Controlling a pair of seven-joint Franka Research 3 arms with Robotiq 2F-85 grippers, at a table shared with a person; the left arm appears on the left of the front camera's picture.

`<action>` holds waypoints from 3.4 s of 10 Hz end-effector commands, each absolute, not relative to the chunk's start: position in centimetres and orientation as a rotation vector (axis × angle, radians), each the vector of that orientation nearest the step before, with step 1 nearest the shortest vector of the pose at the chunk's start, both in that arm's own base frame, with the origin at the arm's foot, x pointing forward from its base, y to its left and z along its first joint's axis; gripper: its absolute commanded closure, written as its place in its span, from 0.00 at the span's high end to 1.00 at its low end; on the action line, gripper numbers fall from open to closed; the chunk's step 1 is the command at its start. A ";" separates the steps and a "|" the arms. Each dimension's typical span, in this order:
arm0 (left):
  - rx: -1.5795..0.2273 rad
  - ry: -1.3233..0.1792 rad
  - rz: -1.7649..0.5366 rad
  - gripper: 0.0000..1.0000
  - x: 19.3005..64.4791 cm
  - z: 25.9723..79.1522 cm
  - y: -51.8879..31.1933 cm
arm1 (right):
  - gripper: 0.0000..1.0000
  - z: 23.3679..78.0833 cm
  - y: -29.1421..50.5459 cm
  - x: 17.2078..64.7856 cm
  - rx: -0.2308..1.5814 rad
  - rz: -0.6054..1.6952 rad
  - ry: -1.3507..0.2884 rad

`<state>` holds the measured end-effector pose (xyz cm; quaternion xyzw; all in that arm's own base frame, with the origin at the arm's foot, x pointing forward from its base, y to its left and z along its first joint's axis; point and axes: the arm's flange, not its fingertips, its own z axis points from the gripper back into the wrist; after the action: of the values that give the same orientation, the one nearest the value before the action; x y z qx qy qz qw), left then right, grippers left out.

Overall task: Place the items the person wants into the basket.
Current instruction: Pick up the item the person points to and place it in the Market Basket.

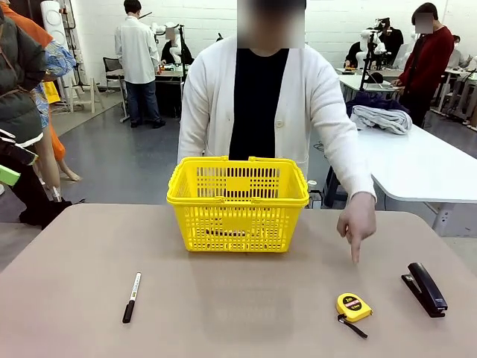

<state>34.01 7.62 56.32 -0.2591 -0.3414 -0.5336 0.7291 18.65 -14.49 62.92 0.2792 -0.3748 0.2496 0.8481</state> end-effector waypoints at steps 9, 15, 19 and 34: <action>-0.581 -0.768 -1.183 1.00 34.0 56.4 7.7 | 1.00 62.6 -6.0 22.6 0.257 0.678 -0.619; -0.581 -0.768 -1.183 1.00 34.0 56.4 7.7 | 1.00 49.6 6.4 26.4 -0.035 0.940 -0.303; -0.581 -0.768 -1.183 1.00 34.0 56.4 7.7 | 1.00 44.1 8.4 28.0 0.041 0.998 -0.212; -0.581 -0.768 -1.183 1.00 34.0 56.4 7.7 | 1.00 40.7 13.1 35.1 -0.003 0.647 -0.152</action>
<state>34.04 7.60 56.36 -0.2586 -0.3394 -0.5334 0.7303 35.46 12.36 43.41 0.0116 -0.0783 0.3446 0.9354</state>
